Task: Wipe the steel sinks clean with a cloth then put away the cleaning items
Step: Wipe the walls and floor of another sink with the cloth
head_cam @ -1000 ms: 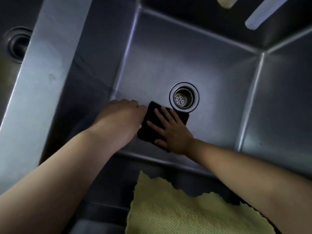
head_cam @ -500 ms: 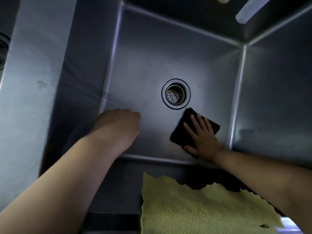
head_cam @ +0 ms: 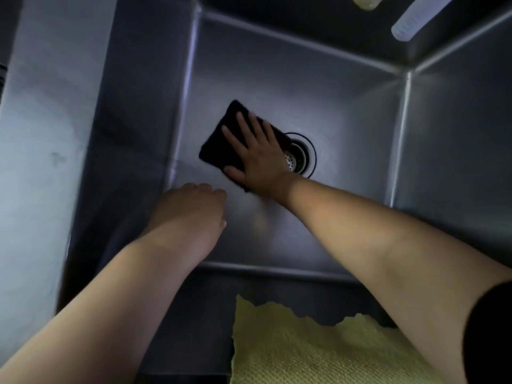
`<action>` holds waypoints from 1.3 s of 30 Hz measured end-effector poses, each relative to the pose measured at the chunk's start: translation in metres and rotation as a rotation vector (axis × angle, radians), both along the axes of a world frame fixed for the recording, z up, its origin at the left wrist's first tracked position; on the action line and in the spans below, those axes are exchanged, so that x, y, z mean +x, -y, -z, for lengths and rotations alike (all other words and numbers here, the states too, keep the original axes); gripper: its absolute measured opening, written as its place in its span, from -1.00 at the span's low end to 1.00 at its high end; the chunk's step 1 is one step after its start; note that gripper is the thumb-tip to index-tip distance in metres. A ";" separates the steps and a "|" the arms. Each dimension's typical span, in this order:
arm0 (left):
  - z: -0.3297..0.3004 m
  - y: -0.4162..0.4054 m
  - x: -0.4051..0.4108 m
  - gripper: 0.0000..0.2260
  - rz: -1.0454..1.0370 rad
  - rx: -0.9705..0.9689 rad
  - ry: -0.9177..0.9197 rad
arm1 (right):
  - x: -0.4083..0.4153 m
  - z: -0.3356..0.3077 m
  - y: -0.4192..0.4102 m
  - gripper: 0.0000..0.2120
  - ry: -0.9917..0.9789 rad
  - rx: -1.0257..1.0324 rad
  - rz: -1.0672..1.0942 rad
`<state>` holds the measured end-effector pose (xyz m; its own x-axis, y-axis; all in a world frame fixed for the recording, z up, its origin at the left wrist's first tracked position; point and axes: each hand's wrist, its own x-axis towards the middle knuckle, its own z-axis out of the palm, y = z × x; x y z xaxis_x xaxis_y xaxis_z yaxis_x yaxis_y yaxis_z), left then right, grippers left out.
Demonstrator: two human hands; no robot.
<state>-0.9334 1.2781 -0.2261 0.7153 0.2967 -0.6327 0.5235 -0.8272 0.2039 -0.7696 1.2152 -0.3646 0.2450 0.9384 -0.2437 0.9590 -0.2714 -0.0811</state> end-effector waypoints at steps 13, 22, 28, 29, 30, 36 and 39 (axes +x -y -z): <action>0.004 0.003 -0.005 -0.70 -0.002 0.051 -0.002 | 0.104 -0.005 0.103 -0.31 0.053 -0.120 0.422; 0.003 0.005 -0.002 -0.71 0.021 0.032 -0.047 | -0.005 -0.014 0.150 -0.26 0.019 -0.118 0.296; 0.005 0.002 -0.003 -0.71 -0.022 0.009 -0.070 | -0.061 -0.005 0.098 -0.30 -0.050 -0.053 -0.110; 0.005 0.002 -0.003 -0.72 -0.021 0.015 -0.071 | -0.070 -0.003 0.095 -0.31 -0.057 -0.057 -0.181; 0.006 0.003 -0.004 -0.73 -0.016 0.020 -0.076 | -0.076 -0.002 0.095 -0.32 -0.068 -0.059 -0.246; 0.006 0.006 -0.008 -0.70 0.010 0.072 -0.110 | -0.062 -0.004 0.146 -0.45 -0.144 -0.052 -0.484; 0.005 0.006 -0.008 -0.75 0.033 0.062 -0.123 | -0.032 -0.009 0.186 -0.45 -0.104 -0.082 -0.496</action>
<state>-0.9410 1.2723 -0.2312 0.6435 0.3160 -0.6972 0.5140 -0.8533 0.0876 -0.8017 1.0295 -0.3561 -0.2545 0.9123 -0.3209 0.9620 0.2048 -0.1808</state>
